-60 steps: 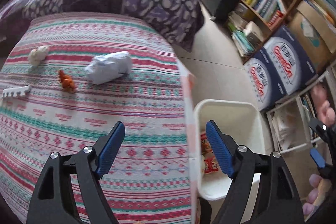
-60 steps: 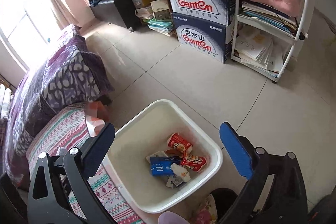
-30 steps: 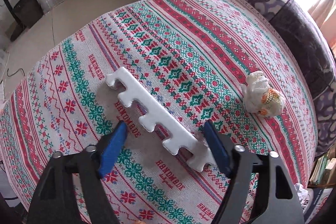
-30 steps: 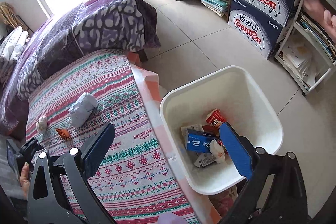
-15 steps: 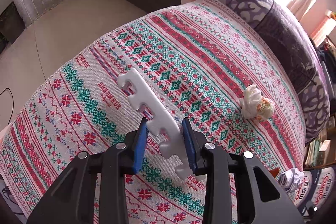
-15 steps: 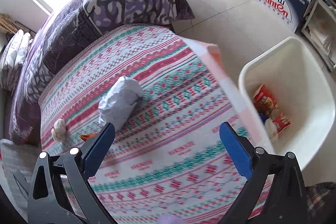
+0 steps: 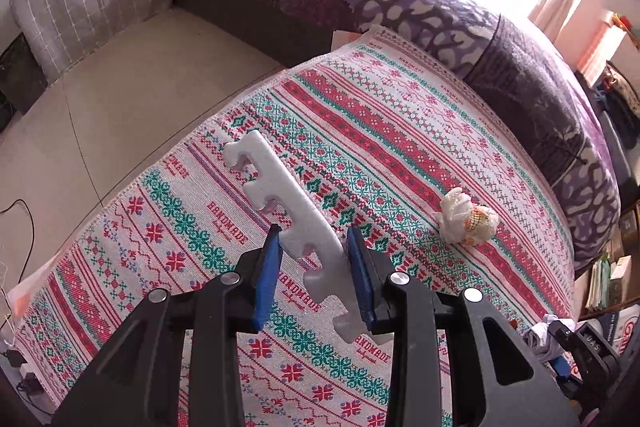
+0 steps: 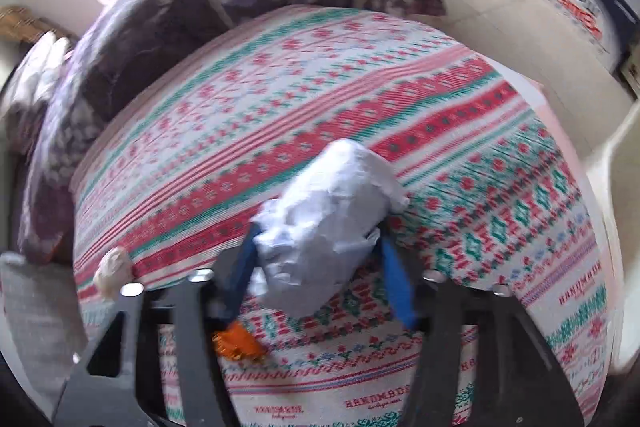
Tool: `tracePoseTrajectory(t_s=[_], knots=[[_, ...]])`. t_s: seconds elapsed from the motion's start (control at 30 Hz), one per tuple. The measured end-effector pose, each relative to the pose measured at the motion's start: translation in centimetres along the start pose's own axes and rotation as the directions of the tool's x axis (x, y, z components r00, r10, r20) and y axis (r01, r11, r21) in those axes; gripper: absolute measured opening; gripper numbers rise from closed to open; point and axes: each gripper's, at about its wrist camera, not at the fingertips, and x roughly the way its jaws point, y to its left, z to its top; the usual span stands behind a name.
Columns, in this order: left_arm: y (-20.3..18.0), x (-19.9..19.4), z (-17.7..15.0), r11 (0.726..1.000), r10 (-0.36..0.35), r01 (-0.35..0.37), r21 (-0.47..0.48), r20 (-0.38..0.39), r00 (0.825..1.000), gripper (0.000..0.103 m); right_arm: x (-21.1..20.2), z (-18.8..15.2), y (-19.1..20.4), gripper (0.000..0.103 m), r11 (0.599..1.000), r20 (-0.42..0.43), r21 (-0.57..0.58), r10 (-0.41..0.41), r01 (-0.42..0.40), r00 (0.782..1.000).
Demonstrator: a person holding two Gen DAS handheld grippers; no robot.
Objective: Collect trash
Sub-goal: 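Grasp the crumpled white paper ball with the right gripper, then carry the paper ball to the bin and open the right gripper while the left gripper carries the toe separator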
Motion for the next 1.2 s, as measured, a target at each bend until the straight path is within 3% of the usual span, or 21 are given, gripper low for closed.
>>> tracePoseTrajectory(t_s=[0.17,0.3,0.43,0.6,0.77,1.0,1.2], knots=[[-0.7,-4.7,0.5,0.999,-0.049,0.047,0.026,0.086,0.995,0.033,-6.3,-0.6,0.1,0.049,0.991,0.11,-0.111,0.09,-0.078,0.99],[-2.5,-10.3,0.6,0.992,-0.097,0.078,0.104,0.195,0.976,0.033,-11.9,-2.0,0.0,0.049,0.976,0.215,-0.203,0.128,-0.085,0.968],[-4.1,-15.8,0.2,0.977,-0.145,0.092,0.193,0.285,0.947,0.033,-16.2,-3.4,-0.4,0.05,0.967,0.312,-0.25,0.133,-0.053,0.941],[-5.8,-20.0,-2.0,0.954,-0.182,0.087,0.286,0.324,0.928,0.034,-20.3,-5.0,-1.0,0.05,0.964,0.398,-0.267,0.12,-0.01,0.91],[-6.4,-20.8,-5.3,0.943,-0.212,0.115,0.311,0.298,0.931,0.034,-22.5,-6.5,-2.1,0.05,0.957,0.451,-0.29,0.113,0.026,0.885],[-7.4,-18.1,-9.3,0.937,-0.224,0.145,0.318,0.227,0.948,0.034,-22.7,-8.7,-4.8,0.05,0.953,0.528,-0.282,0.059,0.109,0.847],[-9.0,-17.4,-10.5,0.92,-0.244,0.156,0.358,0.214,0.946,0.034,-22.5,-7.4,-7.4,0.05,0.968,0.499,-0.234,0.042,0.089,0.865]])
